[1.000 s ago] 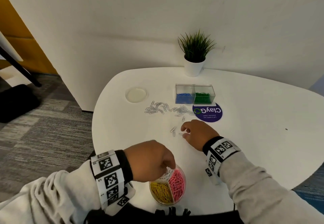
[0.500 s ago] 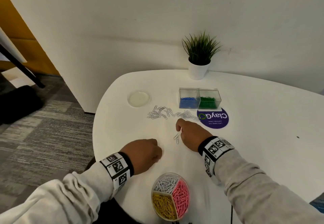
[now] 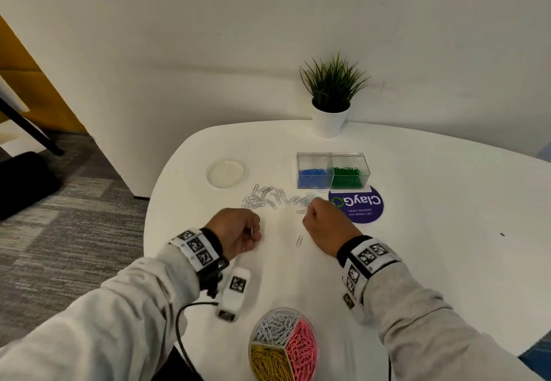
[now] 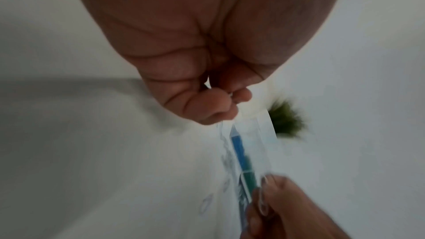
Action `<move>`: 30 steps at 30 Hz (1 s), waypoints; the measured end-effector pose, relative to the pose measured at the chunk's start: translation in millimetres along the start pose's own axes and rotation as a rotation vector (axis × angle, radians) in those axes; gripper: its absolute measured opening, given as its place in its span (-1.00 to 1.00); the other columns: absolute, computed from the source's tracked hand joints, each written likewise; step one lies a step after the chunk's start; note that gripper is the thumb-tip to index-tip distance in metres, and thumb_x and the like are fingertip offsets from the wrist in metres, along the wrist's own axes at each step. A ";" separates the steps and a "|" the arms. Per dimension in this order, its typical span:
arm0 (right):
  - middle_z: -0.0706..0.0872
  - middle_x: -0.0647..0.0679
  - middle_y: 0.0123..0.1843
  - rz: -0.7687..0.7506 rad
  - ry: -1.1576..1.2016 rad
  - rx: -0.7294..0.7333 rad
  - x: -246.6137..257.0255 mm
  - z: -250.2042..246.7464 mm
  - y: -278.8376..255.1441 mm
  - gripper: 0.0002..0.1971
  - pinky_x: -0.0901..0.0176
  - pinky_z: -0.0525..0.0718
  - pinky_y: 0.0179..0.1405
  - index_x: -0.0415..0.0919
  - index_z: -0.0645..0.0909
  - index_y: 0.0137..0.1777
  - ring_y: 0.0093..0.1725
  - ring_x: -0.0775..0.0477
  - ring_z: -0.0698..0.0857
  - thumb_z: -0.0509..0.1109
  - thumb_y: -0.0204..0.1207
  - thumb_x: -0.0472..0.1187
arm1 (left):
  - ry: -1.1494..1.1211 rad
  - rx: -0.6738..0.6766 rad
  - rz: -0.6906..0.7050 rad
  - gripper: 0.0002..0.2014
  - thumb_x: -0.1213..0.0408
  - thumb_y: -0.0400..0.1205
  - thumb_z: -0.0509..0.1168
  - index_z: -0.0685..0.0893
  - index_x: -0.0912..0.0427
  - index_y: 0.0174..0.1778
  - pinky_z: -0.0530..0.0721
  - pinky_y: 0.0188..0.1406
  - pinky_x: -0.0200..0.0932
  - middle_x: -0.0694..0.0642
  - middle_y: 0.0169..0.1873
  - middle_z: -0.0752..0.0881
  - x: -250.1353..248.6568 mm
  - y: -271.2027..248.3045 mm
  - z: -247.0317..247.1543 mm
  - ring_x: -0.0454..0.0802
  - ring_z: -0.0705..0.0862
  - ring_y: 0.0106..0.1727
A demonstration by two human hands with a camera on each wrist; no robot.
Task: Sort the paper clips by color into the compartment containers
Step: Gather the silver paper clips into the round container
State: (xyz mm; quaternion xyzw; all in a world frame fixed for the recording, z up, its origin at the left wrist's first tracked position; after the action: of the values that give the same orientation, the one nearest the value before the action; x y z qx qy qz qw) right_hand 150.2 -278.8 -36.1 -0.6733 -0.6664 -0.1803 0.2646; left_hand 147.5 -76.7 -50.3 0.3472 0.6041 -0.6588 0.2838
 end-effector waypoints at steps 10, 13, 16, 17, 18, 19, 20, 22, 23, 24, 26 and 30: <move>0.67 0.00 -0.10 0.176 0.207 -0.028 -35.7 -25.4 25.0 -0.90 0.08 0.61 -0.11 -0.12 0.59 -0.06 -0.12 -0.02 0.63 0.31 0.63 -0.13 | 1.273 0.120 0.387 -0.62 -0.12 0.54 0.43 0.78 0.17 -0.06 0.64 -0.05 -0.16 0.06 -0.09 0.77 -26.4 15.6 75.6 -0.03 0.69 -0.05; 0.71 -0.02 -0.08 0.092 -0.185 0.104 -24.2 -10.1 28.4 -0.77 0.04 0.63 -0.06 -0.14 0.65 -0.04 -0.05 -0.04 0.68 0.41 0.58 0.03 | 1.543 0.020 0.522 -0.68 -0.05 0.59 0.38 0.69 0.18 -0.07 0.67 -0.01 -0.05 0.13 -0.01 0.75 -25.5 20.7 90.2 0.11 0.68 -0.03; 0.78 -0.13 -0.07 0.077 -0.262 0.165 -21.1 -2.2 32.9 -0.79 -0.03 0.73 0.04 -0.25 0.73 -0.04 -0.05 -0.11 0.74 0.39 0.58 -0.10 | 1.646 0.054 0.620 -0.87 0.21 0.64 0.24 0.51 0.12 -0.21 0.54 -0.18 -0.11 0.15 -0.14 0.70 -21.9 18.3 95.6 0.16 0.65 -0.13; 0.79 -0.12 -0.05 0.077 -0.260 0.184 -21.0 0.1 33.3 -0.80 -0.02 0.74 0.05 -0.25 0.73 -0.03 -0.04 -0.12 0.75 0.37 0.58 -0.12 | 1.664 0.072 0.615 -0.87 0.22 0.65 0.21 0.48 0.12 -0.20 0.52 -0.19 -0.12 0.12 -0.19 0.64 -19.4 18.3 93.9 0.15 0.64 -0.14; 0.78 -0.11 -0.04 0.073 -0.263 0.194 -20.9 1.8 33.4 -0.81 -0.01 0.74 0.04 -0.23 0.72 -0.02 -0.03 -0.11 0.75 0.35 0.58 -0.14 | 1.670 0.078 0.593 -0.87 0.20 0.65 0.19 0.46 0.12 -0.20 0.50 -0.20 -0.12 0.09 -0.22 0.59 -17.9 17.5 90.9 0.13 0.61 -0.17; 0.76 -0.10 -0.04 0.071 -0.268 0.201 -20.3 2.9 32.7 -0.82 0.00 0.74 0.03 -0.22 0.70 -0.01 -0.03 -0.11 0.74 0.34 0.58 -0.14 | 1.665 0.077 0.564 -0.84 0.15 0.65 0.18 0.46 0.12 -0.20 0.51 -0.20 -0.12 0.06 -0.23 0.58 -17.0 18.2 86.6 0.10 0.58 -0.19; 0.75 -0.09 -0.04 0.069 -0.272 0.203 -19.6 3.5 31.8 -0.83 0.01 0.74 0.02 -0.21 0.68 0.01 -0.03 -0.10 0.72 0.34 0.58 -0.13 | 1.643 0.075 0.532 -0.81 0.09 0.64 0.18 0.49 0.11 -0.19 0.54 -0.18 -0.11 0.05 -0.23 0.59 -17.0 20.3 81.2 0.09 0.58 -0.18; 0.72 -0.08 -0.02 0.059 -0.264 0.192 -18.4 3.8 31.3 -0.82 0.03 0.71 0.00 -0.20 0.65 0.03 -0.02 -0.09 0.70 0.35 0.56 -0.10 | 1.501 0.075 0.451 -0.75 0.03 0.66 0.17 0.53 0.13 -0.19 0.61 -0.10 -0.09 0.11 -0.21 0.64 -22.0 25.9 68.4 0.09 0.62 -0.14; 0.70 -0.07 -0.01 0.055 -0.261 0.181 -18.3 3.4 31.8 -0.79 0.05 0.69 -0.02 -0.19 0.63 0.05 -0.01 -0.09 0.68 0.36 0.55 -0.07 | 1.298 0.077 0.402 -0.75 0.09 0.68 0.17 0.54 0.17 -0.21 0.62 -0.14 -0.10 0.18 -0.22 0.68 -26.1 30.0 60.8 0.07 0.64 -0.20; 0.69 -0.06 0.00 0.049 -0.266 0.169 -18.0 3.0 32.3 -0.77 0.07 0.67 -0.03 -0.18 0.62 0.07 -0.01 -0.08 0.67 0.37 0.55 -0.04 | 1.018 0.092 0.324 -0.78 0.19 0.69 0.17 0.54 0.21 -0.23 0.63 -0.27 -0.14 0.23 -0.27 0.71 -28.5 33.7 53.9 0.04 0.65 -0.32; 0.68 -0.07 0.04 0.006 -0.304 0.160 -14.7 5.0 33.1 -0.75 0.10 0.61 -0.04 -0.18 0.61 0.10 0.02 -0.10 0.66 0.36 0.58 -0.02 | 0.507 0.110 0.180 -0.84 0.42 0.68 0.16 0.55 0.24 -0.20 0.61 -0.51 -0.21 0.21 -0.35 0.72 -30.2 39.5 44.6 -0.04 0.63 -0.50; 0.64 -0.10 0.00 -0.104 -0.391 0.200 0.0 17.5 23.6 -0.82 0.13 0.53 -0.11 -0.19 0.60 0.00 0.00 -0.14 0.64 0.32 0.57 -0.08 | 0.265 0.033 0.134 -0.79 0.55 0.63 0.10 0.60 0.23 -0.16 0.50 -0.56 -0.26 0.14 -0.42 0.61 -44.3 46.4 40.0 -0.04 0.50 -0.51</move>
State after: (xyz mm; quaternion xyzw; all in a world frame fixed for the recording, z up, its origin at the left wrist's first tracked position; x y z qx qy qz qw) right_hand 171.7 -267.7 -52.8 -0.6304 -0.7535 0.0073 0.1864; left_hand 206.2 -123.5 -41.5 0.4751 0.6008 -0.5966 0.2394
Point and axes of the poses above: each hand's wrist, its own y-axis towards the middle knuckle, its own z-axis out of the palm, x = y × z, the point moved 6 cm from there along y, towards the middle knuckle
